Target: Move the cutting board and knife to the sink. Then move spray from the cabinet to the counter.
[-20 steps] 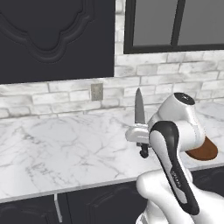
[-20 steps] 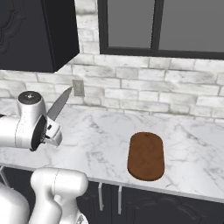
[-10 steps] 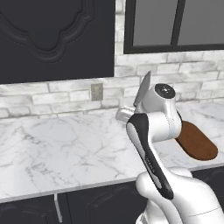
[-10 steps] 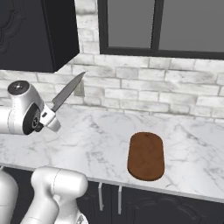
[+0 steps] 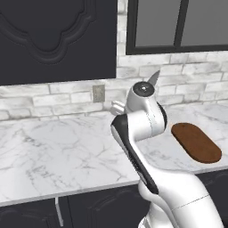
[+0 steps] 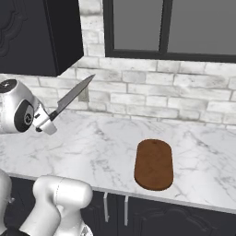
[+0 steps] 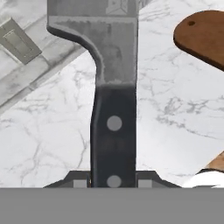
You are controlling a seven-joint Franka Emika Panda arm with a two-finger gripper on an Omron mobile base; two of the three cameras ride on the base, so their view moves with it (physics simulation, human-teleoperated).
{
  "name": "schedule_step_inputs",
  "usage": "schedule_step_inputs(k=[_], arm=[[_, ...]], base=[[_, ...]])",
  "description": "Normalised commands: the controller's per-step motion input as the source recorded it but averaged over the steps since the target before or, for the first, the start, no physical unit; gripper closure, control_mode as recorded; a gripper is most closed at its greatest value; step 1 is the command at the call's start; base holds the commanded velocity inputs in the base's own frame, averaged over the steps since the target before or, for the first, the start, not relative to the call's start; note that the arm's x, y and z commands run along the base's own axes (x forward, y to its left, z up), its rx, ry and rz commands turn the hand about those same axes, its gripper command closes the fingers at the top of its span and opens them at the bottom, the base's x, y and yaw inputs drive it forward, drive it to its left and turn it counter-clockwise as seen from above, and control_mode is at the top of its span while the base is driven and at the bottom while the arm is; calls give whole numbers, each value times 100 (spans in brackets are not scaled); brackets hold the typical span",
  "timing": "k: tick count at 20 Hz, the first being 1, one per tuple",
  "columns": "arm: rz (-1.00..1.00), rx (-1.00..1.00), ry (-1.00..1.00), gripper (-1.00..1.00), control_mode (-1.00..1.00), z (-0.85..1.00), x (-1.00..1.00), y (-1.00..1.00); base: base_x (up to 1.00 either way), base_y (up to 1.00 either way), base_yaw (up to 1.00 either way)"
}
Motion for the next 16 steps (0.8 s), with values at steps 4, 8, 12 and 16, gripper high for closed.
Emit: schedule_step_inputs(k=[4, 8, 12, 16], arm=[[9, 0, 0, 100, -100, -6, -29, 5], [0, 0, 0, 100, 100, 0, 0, 0], [0, 0, 0, 100, 100, 0, 0, 0], [0, 0, 0, 100, 100, 0, 0, 0]], base=[[0, 0, 0], [-63, 26, 54], [-37, 24, 67], [-8, 22, 80]])
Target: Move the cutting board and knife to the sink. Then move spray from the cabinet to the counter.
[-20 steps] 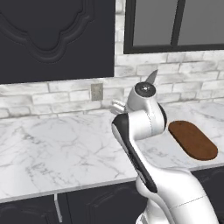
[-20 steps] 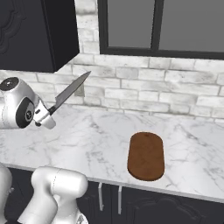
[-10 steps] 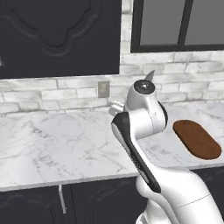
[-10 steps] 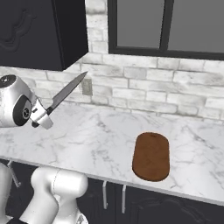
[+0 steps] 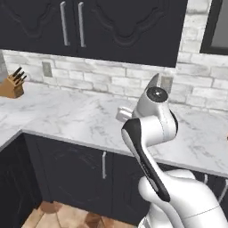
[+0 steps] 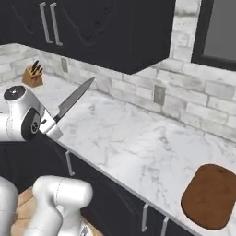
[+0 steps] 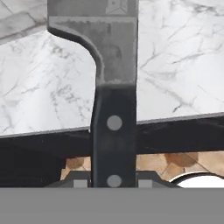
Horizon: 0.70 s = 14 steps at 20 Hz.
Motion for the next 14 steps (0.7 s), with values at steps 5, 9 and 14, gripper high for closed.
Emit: schedule_step_inputs(k=[5, 9, 14], arm=[[0, 0, 0, 100, 100, 0, 0, 0], [0, 0, 0, 100, 100, 0, 0, 0], [0, 0, 0, 100, 100, 0, 0, 0]], base=[[-2, 24, 93], [0, 0, 100], [0, 0, 100]])
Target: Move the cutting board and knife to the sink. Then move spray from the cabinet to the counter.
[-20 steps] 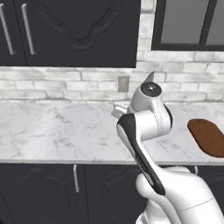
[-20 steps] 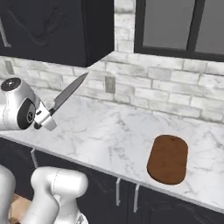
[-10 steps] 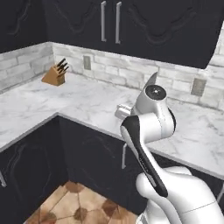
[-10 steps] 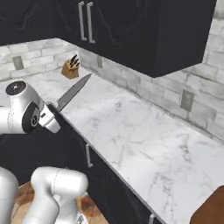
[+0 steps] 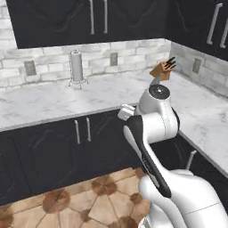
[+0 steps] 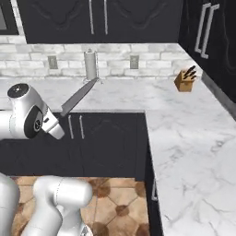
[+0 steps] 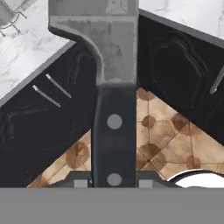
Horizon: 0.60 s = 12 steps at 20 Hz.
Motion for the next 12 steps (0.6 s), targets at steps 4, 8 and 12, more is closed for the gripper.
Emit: schedule_step_inputs(k=[4, 8, 12], arm=[[0, 0, 0, 100, 100, 0, 0, 0], [0, 0, 0, 100, 100, 0, 0, 0], [0, 0, 0, 100, 100, 0, 0, 0]], base=[[0, 0, 100], [0, 0, 100], [0, 0, 100]])
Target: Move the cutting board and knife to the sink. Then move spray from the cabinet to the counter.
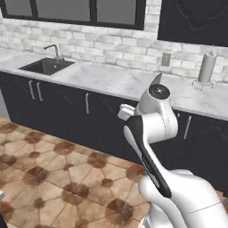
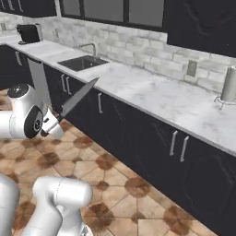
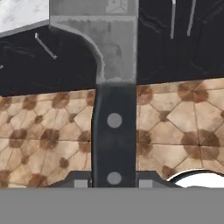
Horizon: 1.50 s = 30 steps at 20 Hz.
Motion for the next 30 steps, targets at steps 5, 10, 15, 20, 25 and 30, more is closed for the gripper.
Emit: schedule_step_inputs(k=[5, 10, 15, 20, 25, 30], arm=[[0, 0, 0, 100, 100, 0, 0, 0], [0, 0, 0, 100, 100, 0, 0, 0], [0, 0, 0, 100, 100, 0, 0, 0], [0, 0, 0, 100, 100, 0, 0, 0], [0, 0, 0, 100, 100, 0, 0, 0], [0, 0, 0, 100, 100, 0, 0, 0]], base=[[70, -5, 57], [100, 3, 0], [100, 0, 0], [100, 0, 0], [100, 28, -10], [100, 100, -48]])
